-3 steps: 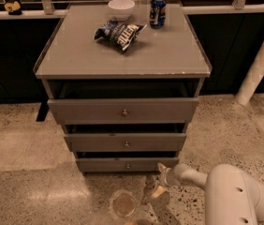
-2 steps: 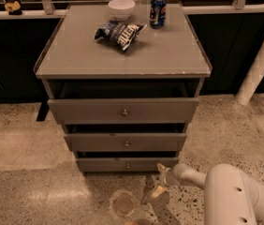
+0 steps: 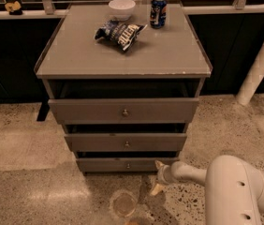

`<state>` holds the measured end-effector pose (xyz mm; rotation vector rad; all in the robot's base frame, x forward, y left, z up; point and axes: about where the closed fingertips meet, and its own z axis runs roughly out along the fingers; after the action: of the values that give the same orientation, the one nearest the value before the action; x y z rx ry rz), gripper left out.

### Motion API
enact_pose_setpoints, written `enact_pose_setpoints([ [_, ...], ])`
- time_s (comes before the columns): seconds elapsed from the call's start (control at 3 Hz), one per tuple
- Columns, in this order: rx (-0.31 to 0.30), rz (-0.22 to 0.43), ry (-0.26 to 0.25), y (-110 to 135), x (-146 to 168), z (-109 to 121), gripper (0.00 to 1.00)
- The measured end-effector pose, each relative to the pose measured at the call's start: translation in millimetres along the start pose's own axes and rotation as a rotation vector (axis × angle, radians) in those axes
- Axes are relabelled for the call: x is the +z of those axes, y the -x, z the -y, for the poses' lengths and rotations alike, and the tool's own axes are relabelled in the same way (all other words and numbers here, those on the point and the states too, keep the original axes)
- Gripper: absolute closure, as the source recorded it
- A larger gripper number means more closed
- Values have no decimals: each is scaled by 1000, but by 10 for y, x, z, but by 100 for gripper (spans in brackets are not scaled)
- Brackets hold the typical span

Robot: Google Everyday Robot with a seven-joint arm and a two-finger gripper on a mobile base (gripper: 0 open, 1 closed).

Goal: Open bottom drawer

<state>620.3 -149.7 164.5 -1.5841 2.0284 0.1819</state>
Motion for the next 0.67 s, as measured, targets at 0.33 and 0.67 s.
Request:
enact_pose_setpoints([
  [0.33, -16, -23, -39, 67, 24, 130, 0],
  [0.67, -21, -14, -31, 84, 67, 141, 0],
])
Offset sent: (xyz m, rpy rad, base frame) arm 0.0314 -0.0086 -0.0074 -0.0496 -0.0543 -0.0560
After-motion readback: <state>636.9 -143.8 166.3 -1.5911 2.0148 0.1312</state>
